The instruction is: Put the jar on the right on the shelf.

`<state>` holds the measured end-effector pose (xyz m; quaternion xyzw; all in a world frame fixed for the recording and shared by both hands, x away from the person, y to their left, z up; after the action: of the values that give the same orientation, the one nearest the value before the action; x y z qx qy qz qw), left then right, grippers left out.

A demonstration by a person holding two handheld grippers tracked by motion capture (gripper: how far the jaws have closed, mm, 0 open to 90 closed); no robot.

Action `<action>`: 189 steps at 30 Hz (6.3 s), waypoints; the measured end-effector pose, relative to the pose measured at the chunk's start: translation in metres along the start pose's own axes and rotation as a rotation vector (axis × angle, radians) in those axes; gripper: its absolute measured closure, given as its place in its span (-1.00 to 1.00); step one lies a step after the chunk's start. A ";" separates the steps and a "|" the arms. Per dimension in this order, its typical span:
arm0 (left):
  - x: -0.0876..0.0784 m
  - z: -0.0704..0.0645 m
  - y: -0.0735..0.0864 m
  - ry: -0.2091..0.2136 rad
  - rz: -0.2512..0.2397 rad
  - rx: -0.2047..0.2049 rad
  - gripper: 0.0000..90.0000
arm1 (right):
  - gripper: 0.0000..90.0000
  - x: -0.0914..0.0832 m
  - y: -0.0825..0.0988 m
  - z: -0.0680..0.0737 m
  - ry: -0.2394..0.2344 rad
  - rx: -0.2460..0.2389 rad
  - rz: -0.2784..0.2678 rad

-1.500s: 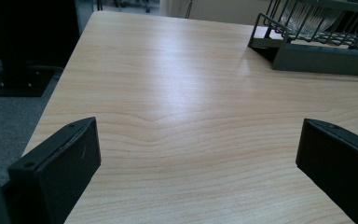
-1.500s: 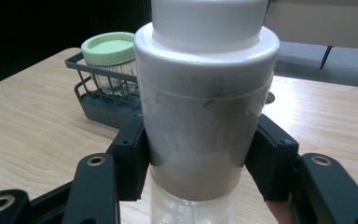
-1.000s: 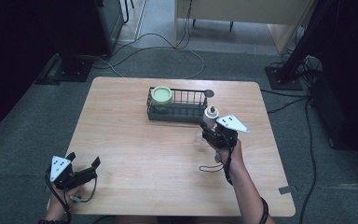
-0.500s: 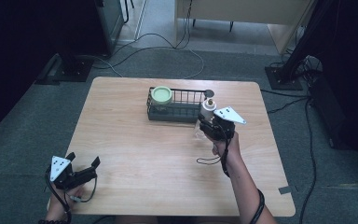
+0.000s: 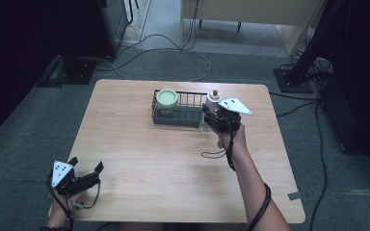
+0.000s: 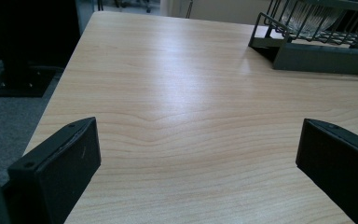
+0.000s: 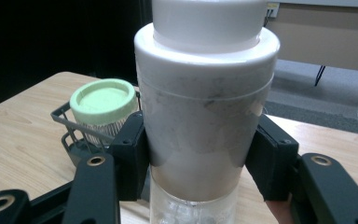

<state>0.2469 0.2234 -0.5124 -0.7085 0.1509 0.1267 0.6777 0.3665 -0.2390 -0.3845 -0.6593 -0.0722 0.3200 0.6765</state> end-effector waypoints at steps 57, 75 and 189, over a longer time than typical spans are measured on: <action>0.000 0.000 0.000 0.008 -0.001 -0.001 -1.00 | 0.01 0.065 -0.038 -0.024 0.071 0.015 0.014; 0.000 0.000 0.000 0.006 -0.001 0.001 -1.00 | 0.01 0.073 -0.005 -0.019 0.081 0.005 0.062; 0.000 -0.002 0.000 -0.004 0.000 0.016 -1.00 | -1.00 -0.060 0.122 -0.064 0.085 0.065 0.080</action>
<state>0.2469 0.2216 -0.5125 -0.7027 0.1503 0.1269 0.6838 0.3113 -0.3341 -0.4874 -0.6525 -0.0066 0.3208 0.6865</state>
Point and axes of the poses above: each handheld gripper's, and its own axes: x roughly forward along the jaws, y roughly out of its underside, z roughly to its left, the point moved 1 cm from there along x, roughly forward along the jaws, and after that the axes turned 14 degrees about -y, right-handed, at the moved point
